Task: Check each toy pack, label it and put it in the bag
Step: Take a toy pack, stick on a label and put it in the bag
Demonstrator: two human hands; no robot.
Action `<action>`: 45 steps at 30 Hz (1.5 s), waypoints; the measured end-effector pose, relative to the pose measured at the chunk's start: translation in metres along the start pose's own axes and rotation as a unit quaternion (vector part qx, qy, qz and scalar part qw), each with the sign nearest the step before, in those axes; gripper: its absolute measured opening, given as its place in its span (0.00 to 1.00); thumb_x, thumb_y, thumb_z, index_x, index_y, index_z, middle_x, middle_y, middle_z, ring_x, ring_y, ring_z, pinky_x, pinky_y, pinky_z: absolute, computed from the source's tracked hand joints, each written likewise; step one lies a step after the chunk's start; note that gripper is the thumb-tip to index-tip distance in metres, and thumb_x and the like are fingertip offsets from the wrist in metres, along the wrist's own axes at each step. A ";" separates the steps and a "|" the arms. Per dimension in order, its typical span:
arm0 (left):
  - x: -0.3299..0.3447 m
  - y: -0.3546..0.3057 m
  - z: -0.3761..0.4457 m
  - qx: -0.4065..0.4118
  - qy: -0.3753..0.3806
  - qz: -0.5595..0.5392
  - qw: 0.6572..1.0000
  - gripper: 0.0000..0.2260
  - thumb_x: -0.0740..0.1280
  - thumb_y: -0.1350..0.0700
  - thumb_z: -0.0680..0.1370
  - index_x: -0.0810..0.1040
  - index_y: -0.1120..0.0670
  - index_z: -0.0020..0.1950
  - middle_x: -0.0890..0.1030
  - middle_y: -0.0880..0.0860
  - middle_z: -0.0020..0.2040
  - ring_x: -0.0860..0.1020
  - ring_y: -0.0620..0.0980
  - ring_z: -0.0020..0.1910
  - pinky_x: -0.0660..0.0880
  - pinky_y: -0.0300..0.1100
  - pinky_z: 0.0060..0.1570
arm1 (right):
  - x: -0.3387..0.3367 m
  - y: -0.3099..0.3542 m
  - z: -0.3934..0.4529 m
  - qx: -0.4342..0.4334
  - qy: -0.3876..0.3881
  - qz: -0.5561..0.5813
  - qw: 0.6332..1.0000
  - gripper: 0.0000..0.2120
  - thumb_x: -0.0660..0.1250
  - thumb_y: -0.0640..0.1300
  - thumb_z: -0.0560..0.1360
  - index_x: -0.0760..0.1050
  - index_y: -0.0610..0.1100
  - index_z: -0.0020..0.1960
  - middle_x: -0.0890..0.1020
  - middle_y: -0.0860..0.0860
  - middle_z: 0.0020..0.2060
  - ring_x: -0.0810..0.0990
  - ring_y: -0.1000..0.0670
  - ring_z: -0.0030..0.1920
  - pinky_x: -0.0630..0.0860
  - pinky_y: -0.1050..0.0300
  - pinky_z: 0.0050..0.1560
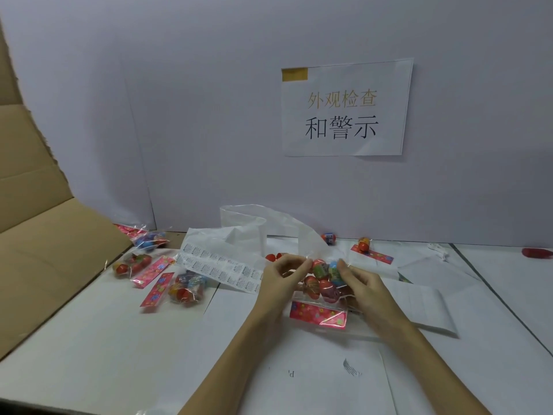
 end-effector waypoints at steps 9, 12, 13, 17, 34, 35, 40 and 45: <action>-0.008 -0.005 0.002 0.001 -0.041 0.039 0.998 0.05 0.74 0.51 0.79 0.86 0.52 0.48 0.87 0.46 0.43 0.86 0.46 0.47 0.82 0.42 0.49 | -0.006 0.007 -0.001 -0.056 -0.019 -0.168 0.984 0.25 0.57 0.63 0.80 0.81 0.45 0.42 0.85 0.48 0.34 0.82 0.46 0.35 0.79 0.50 0.43; -0.008 -0.013 0.000 0.036 -0.025 0.046 0.998 0.04 0.76 0.50 0.78 0.87 0.50 0.47 0.87 0.48 0.45 0.84 0.45 0.47 0.78 0.36 0.47 | -0.013 0.016 -0.005 -0.105 -0.039 -0.187 0.976 0.28 0.57 0.65 0.78 0.76 0.41 0.38 0.75 0.46 0.25 0.73 0.49 0.26 0.71 0.53 0.32; -0.009 -0.016 -0.001 0.051 -0.035 0.051 0.997 0.04 0.77 0.49 0.76 0.88 0.48 0.46 0.86 0.47 0.46 0.83 0.46 0.47 0.78 0.35 0.47 | -0.013 0.016 -0.006 -0.102 -0.031 -0.149 0.983 0.26 0.57 0.64 0.78 0.79 0.43 0.42 0.77 0.45 0.25 0.75 0.48 0.25 0.73 0.55 0.29; -0.011 -0.023 -0.003 0.092 -0.045 0.019 0.995 0.05 0.77 0.47 0.76 0.89 0.46 0.50 0.85 0.51 0.48 0.80 0.49 0.44 0.78 0.39 0.48 | -0.001 0.016 -0.007 -0.085 0.054 -0.022 0.995 0.21 0.59 0.57 0.81 0.79 0.51 0.68 0.88 0.42 0.44 0.89 0.43 0.44 0.85 0.56 0.40; -0.004 -0.003 0.004 -0.012 -0.001 -0.053 0.999 0.26 0.80 0.45 0.72 0.80 0.52 0.67 0.86 0.54 0.57 0.85 0.51 0.56 0.82 0.45 0.57 | 0.002 -0.003 0.009 -0.020 0.112 0.065 0.991 0.19 0.73 0.46 0.75 0.82 0.51 0.66 0.85 0.39 0.59 0.86 0.41 0.57 0.82 0.52 0.53; -0.003 -0.003 0.004 -0.005 0.001 -0.038 0.999 0.22 0.80 0.45 0.72 0.84 0.53 0.61 0.87 0.55 0.53 0.85 0.53 0.54 0.82 0.47 0.57 | 0.002 -0.005 0.010 -0.017 0.105 0.065 0.992 0.17 0.71 0.47 0.77 0.83 0.50 0.66 0.85 0.39 0.60 0.85 0.40 0.59 0.81 0.47 0.58; -0.010 -0.002 0.005 0.005 -0.052 -0.029 0.998 0.09 0.78 0.50 0.76 0.85 0.54 0.51 0.86 0.57 0.47 0.86 0.57 0.49 0.84 0.48 0.50 | -0.005 -0.009 0.007 -0.002 0.013 -0.002 1.000 0.22 0.62 0.65 0.79 0.87 0.51 0.57 0.88 0.45 0.51 0.86 0.45 0.55 0.81 0.44 0.60; -0.012 -0.009 0.003 0.036 -0.074 -0.039 0.996 0.04 0.77 0.52 0.77 0.85 0.50 0.48 0.87 0.52 0.44 0.86 0.54 0.46 0.84 0.45 0.44 | 0.002 -0.005 0.003 -0.013 0.026 0.031 0.999 0.20 0.61 0.60 0.80 0.85 0.52 0.60 0.88 0.46 0.50 0.87 0.50 0.47 0.80 0.58 0.44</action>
Point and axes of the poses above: each hand's wrist, its own z-axis towards the middle knuckle, its own x-axis out of the palm, y = z × x, the point moved 6 cm from there along z, towards the middle knuckle
